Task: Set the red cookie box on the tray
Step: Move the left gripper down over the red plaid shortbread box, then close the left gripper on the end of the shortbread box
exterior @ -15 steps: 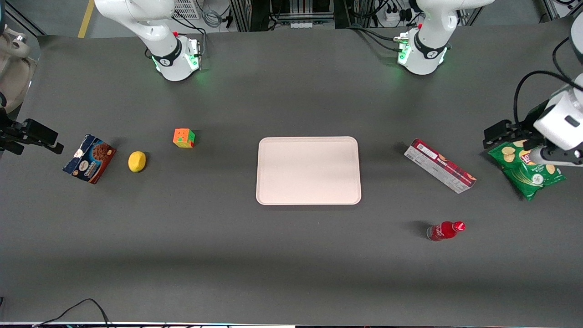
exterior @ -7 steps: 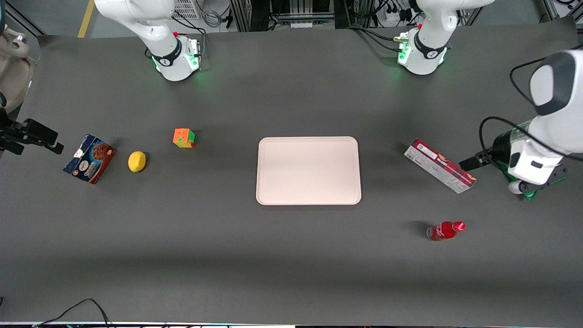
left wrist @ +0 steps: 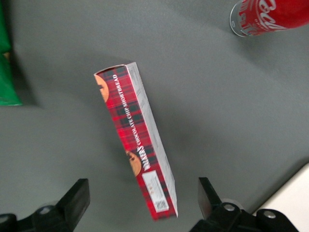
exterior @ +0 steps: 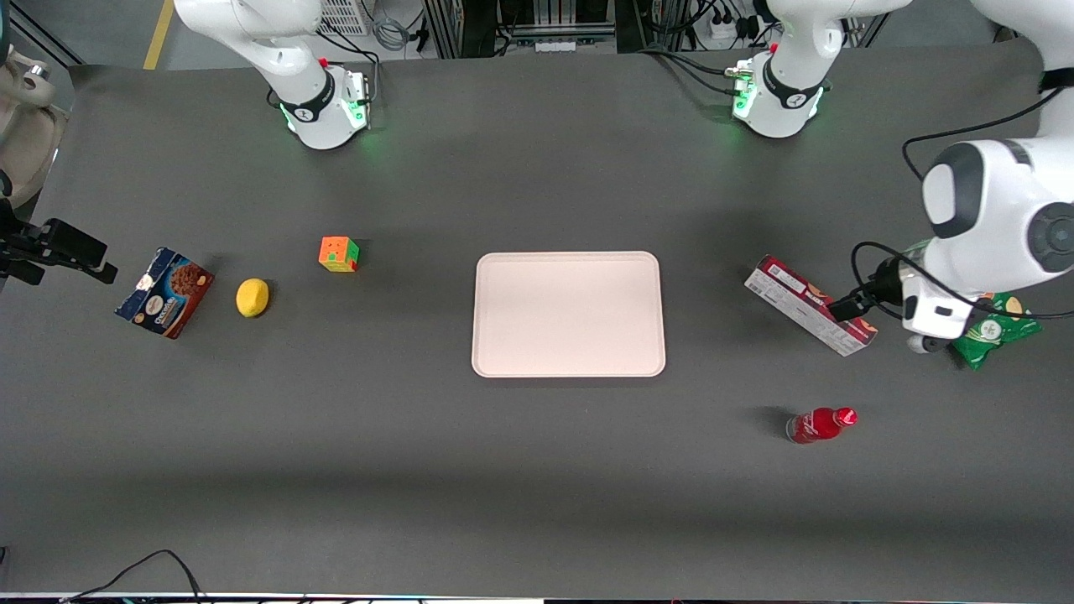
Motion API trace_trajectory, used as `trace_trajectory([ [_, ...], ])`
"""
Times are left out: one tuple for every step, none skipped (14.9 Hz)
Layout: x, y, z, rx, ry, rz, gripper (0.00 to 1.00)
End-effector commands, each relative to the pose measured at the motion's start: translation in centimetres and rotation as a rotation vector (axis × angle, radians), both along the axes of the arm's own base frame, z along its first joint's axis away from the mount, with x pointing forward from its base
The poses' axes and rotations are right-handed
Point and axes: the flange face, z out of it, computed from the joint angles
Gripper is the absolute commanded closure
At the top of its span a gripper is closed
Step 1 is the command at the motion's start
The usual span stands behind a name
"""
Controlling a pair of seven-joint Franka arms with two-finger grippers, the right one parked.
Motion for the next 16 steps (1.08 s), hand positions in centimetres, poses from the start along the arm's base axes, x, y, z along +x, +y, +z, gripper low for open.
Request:
trace_trajectory([
  [-2.7,-0.6,-3.3,0.010,-0.054,0.044,0.00],
  [-3.1,-0.5,-4.2,0.012,-0.064,0.046,0.00],
  [-3.3,-0.5,-4.8,0.014,-0.079,0.049,0.00],
  [-3.6,-0.5,-5.7,0.016,-0.085,0.049,0.00],
  [-3.7,-0.8,-6.3,0.017,-0.090,0.051,0.00],
  [-3.6,-1.2,-7.0,0.018,-0.089,0.049,0.00],
  [-3.6,-1.3,-7.5,0.017,-0.089,0.048,0.00],
  [-3.5,-1.3,-8.0,0.019,-0.092,0.048,0.00],
  [-3.5,-1.2,-8.5,0.019,-0.089,0.049,0.00],
  [-3.5,-1.0,-8.7,0.020,-0.086,0.052,0.00],
  [-3.6,-1.0,-9.2,0.020,-0.080,0.054,0.01],
  [-3.4,-1.2,-9.8,0.022,-0.094,0.048,0.02],
  [-3.4,-0.6,-10.3,0.025,-0.100,0.052,0.02],
  [-3.6,-0.2,-10.5,0.027,-0.104,0.054,0.02],
  [-3.7,-0.1,-10.7,0.028,-0.102,0.056,0.03],
  [-3.7,0.0,-11.0,0.029,-0.098,0.057,0.05],
])
